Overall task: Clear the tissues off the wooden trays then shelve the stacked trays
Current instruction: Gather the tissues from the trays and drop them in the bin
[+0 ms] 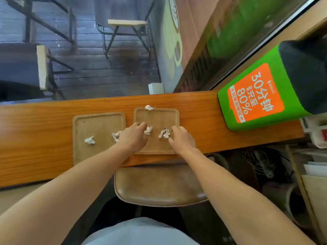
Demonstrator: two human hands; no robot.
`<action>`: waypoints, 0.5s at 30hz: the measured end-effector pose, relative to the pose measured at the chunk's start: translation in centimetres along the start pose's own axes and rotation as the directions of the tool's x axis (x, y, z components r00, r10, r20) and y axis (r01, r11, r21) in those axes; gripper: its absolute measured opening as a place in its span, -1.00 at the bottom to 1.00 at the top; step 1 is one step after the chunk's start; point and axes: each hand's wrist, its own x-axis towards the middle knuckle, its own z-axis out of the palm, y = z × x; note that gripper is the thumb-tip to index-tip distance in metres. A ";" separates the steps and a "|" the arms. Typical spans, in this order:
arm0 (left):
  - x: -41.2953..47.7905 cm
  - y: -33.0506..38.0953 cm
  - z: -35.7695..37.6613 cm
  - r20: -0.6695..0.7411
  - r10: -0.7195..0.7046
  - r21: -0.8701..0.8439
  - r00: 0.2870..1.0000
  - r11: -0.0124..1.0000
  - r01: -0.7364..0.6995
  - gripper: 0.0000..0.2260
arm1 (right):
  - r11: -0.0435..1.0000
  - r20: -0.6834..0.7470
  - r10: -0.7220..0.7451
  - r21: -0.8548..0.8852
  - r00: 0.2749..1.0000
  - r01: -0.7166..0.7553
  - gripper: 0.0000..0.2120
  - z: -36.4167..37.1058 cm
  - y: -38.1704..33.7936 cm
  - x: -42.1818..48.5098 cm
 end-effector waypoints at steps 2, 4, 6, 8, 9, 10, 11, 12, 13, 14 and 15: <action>1.1 1.1 0.7 -0.019 0.035 0.053 0.999 0.998 -0.034 -0.66 | 0.999 -0.012 -0.027 0.041 1.000 0.027 -0.73 0.5 0.3 0.8; 1.8 2.0 1.5 -0.009 0.059 0.097 0.998 0.994 -0.058 -0.61 | 0.993 -0.014 -0.085 0.078 0.996 0.086 -0.63 1.2 0.2 1.3; 2.8 2.4 1.9 -0.011 0.036 0.083 0.999 0.996 -0.035 -0.63 | 0.988 -0.013 -0.122 0.091 0.992 0.123 -0.59 1.7 0.0 1.8; 3.3 2.6 2.2 -0.020 0.015 0.069 1.000 0.998 -0.013 -0.70 | 0.985 -0.013 -0.151 0.080 0.988 0.152 -0.63 2.4 -0.2 2.3; 3.3 2.7 2.3 -0.024 0.009 0.058 1.000 0.998 -0.008 -0.75 | 0.984 -0.003 -0.161 0.074 0.987 0.161 -0.67 2.6 -0.3 2.5; 3.4 2.9 2.3 -0.030 0.008 0.048 1.000 0.999 -0.007 -0.81 | 0.984 0.001 -0.169 0.065 0.986 0.168 -0.73 2.7 -0.5 2.7; 3.4 2.9 2.2 -0.028 0.003 0.037 1.000 0.999 -0.002 -0.87 | 0.984 0.010 -0.170 0.055 0.985 0.170 -0.79 2.7 -0.6 2.9; 3.4 2.9 2.1 -0.025 -0.003 0.026 1.000 1.000 0.003 -0.91 | 0.983 0.019 -0.177 0.050 0.984 0.175 -0.84 2.8 -0.5 3.3; 3.5 2.8 2.1 -0.021 -0.014 0.014 1.000 1.000 0.014 -0.93 | 0.982 0.034 -0.184 0.050 0.982 0.182 -0.89 2.7 -0.5 3.6; 3.5 2.7 2.0 -0.017 -0.026 0.004 1.000 1.000 0.026 -0.92 | 0.979 0.049 -0.199 0.047 0.979 0.197 -0.91 2.7 -0.4 3.9; 3.6 2.6 1.9 -0.012 -0.039 -0.011 0.999 0.999 0.039 -0.91 | 0.976 0.065 -0.216 0.042 0.974 0.213 -0.91 2.6 -0.4 4.1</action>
